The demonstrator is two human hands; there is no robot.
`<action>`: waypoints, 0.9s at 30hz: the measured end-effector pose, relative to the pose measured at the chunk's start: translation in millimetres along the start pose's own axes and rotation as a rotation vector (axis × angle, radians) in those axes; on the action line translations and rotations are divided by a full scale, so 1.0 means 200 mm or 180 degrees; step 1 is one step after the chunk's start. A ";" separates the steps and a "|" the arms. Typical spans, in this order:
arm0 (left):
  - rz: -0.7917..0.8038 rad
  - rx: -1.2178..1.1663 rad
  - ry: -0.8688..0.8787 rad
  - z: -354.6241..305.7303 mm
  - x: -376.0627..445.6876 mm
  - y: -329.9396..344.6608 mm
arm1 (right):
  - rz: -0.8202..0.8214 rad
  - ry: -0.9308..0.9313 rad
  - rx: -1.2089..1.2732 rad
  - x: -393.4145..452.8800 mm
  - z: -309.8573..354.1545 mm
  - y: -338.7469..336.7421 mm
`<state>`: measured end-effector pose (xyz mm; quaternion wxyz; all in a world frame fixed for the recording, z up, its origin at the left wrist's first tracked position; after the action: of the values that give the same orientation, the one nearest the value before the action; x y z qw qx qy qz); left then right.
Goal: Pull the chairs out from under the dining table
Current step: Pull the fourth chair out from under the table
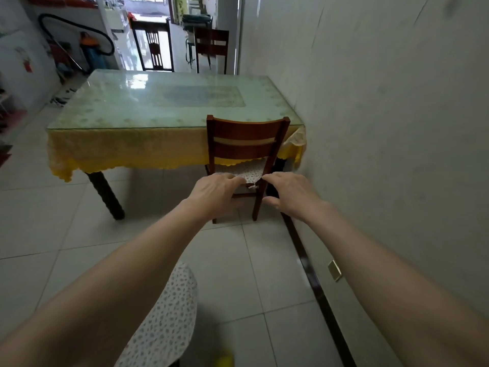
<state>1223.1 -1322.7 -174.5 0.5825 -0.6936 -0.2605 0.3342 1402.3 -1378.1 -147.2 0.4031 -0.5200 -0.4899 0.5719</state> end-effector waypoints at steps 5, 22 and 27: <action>0.0025 -0.0009 -0.0093 0.12 0.41 -0.04 | -0.0001 -0.0009 0.0010 0.35 -0.25 -0.03; 0.0194 0.0029 -0.0620 0.42 1.64 -0.17 | 0.0215 -0.0518 -0.0134 1.59 -1.04 -0.18; 0.0286 -0.0062 -0.0775 0.57 1.86 -0.09 | 0.0354 -0.0741 -0.0124 1.93 -1.10 -0.16</action>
<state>1374.5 -968.8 -226.5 0.5243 -0.6645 -0.3012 0.4392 1567.2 -965.3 -188.2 0.3010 -0.4843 -0.5148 0.6402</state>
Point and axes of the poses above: each hand's wrist, its own x-axis towards the middle knuckle, its own y-axis out of the palm, z = x × y, the point moved 2 cm from there along x, towards the middle knuckle, and after that the axes turned 15 degrees about z, right-handed, at the moved point
